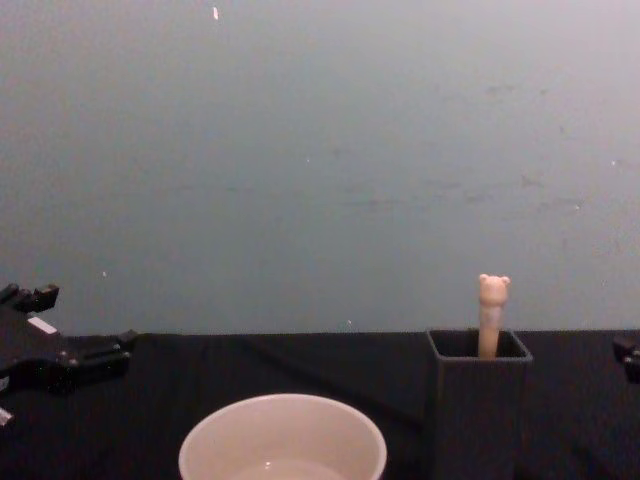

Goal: Pick up the stirring spoon with one hand, stir inside the cup, then place it back in its original position.

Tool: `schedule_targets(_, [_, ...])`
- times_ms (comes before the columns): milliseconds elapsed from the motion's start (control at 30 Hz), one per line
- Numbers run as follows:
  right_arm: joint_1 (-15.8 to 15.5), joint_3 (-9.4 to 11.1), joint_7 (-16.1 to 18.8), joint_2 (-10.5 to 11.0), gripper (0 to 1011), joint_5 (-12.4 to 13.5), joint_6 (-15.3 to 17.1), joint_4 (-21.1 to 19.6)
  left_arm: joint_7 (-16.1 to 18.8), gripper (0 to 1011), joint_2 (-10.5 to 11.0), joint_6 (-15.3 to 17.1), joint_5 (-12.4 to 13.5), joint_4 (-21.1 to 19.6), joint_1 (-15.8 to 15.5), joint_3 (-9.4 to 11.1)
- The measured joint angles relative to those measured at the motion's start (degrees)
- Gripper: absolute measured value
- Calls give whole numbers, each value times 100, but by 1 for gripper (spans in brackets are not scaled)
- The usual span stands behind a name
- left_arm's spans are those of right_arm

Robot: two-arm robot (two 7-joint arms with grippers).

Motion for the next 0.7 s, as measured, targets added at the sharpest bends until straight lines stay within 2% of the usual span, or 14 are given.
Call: schedule_targets(700, [0, 0, 0, 0, 1000, 0, 0, 0, 0, 1001, 0, 0, 0, 0, 0, 0])
